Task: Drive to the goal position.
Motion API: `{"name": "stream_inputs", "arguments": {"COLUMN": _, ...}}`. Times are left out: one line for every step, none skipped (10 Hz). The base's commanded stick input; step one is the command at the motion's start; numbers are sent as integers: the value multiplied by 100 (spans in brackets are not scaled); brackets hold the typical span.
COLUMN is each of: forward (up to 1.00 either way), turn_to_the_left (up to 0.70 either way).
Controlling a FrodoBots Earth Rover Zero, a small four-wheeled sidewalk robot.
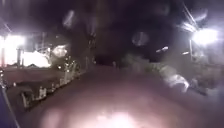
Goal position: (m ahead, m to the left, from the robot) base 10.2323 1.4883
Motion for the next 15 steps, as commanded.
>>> {"name": "stream_inputs", "arguments": {"forward": 30, "turn_to_the_left": 0}}
{"name": "stream_inputs", "arguments": {"forward": 30, "turn_to_the_left": 0}}
{"name": "stream_inputs", "arguments": {"forward": 30, "turn_to_the_left": 0}}
{"name": "stream_inputs", "arguments": {"forward": 30, "turn_to_the_left": 0}}
{"name": "stream_inputs", "arguments": {"forward": 30, "turn_to_the_left": 0}}
{"name": "stream_inputs", "arguments": {"forward": 30, "turn_to_the_left": 0}}
{"name": "stream_inputs", "arguments": {"forward": 30, "turn_to_the_left": 0}}
{"name": "stream_inputs", "arguments": {"forward": 30, "turn_to_the_left": 0}}
{"name": "stream_inputs", "arguments": {"forward": 30, "turn_to_the_left": 0}}
{"name": "stream_inputs", "arguments": {"forward": 30, "turn_to_the_left": 0}}
{"name": "stream_inputs", "arguments": {"forward": 30, "turn_to_the_left": 0}}
{"name": "stream_inputs", "arguments": {"forward": 30, "turn_to_the_left": 0}}
{"name": "stream_inputs", "arguments": {"forward": 30, "turn_to_the_left": 0}}
{"name": "stream_inputs", "arguments": {"forward": 30, "turn_to_the_left": 0}}
{"name": "stream_inputs", "arguments": {"forward": 30, "turn_to_the_left": 0}}
